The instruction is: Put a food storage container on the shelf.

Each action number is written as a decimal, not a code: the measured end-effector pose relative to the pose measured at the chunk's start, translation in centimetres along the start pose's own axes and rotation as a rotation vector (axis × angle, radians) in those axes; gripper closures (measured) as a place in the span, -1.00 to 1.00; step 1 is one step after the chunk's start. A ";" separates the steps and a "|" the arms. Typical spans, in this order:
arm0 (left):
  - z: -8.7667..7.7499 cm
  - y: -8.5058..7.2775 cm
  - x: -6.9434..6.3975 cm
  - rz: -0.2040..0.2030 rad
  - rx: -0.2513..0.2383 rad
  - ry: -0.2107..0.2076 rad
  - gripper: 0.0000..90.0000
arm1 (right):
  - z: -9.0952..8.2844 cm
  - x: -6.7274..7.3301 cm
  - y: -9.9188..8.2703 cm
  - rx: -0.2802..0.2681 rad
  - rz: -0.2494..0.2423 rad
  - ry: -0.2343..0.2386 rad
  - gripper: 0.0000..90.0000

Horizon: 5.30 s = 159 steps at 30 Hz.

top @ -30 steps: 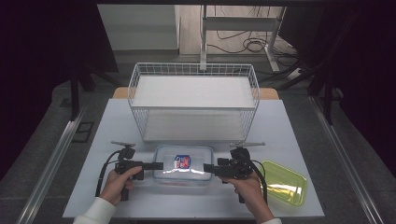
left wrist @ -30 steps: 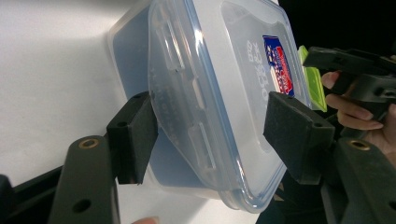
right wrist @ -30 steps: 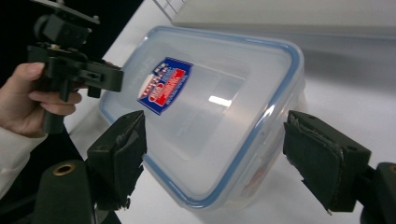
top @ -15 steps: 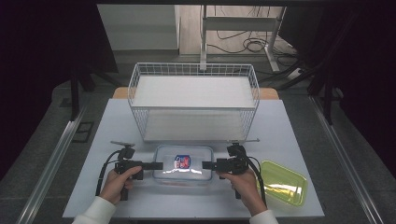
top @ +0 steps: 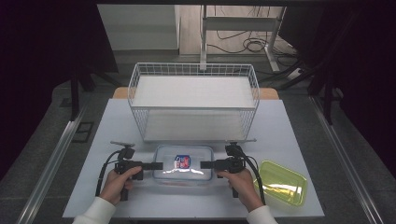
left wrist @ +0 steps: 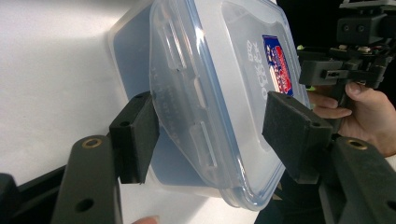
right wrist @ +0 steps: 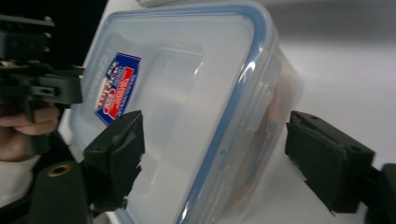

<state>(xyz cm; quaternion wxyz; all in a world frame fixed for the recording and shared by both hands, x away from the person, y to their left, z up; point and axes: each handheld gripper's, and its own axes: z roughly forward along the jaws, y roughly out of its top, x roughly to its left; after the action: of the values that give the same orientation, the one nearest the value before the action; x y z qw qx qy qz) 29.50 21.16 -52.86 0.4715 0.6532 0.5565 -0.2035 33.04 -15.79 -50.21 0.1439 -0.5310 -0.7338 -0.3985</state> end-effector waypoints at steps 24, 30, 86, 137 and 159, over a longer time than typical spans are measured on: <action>-1.2 -0.9 -0.8 0.091 -0.006 -0.015 -0.04 | -1.7 -0.6 -1.2 -0.021 0.030 0.123 0.03; -1.6 -1.0 -1.0 0.106 -0.008 -0.027 0.04 | -2.0 -0.7 -1.3 -0.022 0.013 0.135 0.04; -4.4 1.4 -6.1 0.135 -0.089 -0.023 0.14 | -6.4 2.8 1.2 -0.120 -0.048 0.161 0.19; -8.3 15.5 -14.8 0.246 -0.154 -0.039 0.16 | -14.4 7.9 15.1 -0.254 -0.133 0.177 0.20; -7.0 19.9 -12.3 0.226 -0.170 -0.047 0.15 | -12.6 6.3 19.1 -0.294 -0.086 0.164 0.20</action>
<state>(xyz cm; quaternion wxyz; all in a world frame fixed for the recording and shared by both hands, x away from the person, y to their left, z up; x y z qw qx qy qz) 42.32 21.74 -32.09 0.5580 0.6643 0.4835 -0.1164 44.98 -18.62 -29.89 0.1068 -0.4802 -0.6754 -0.5494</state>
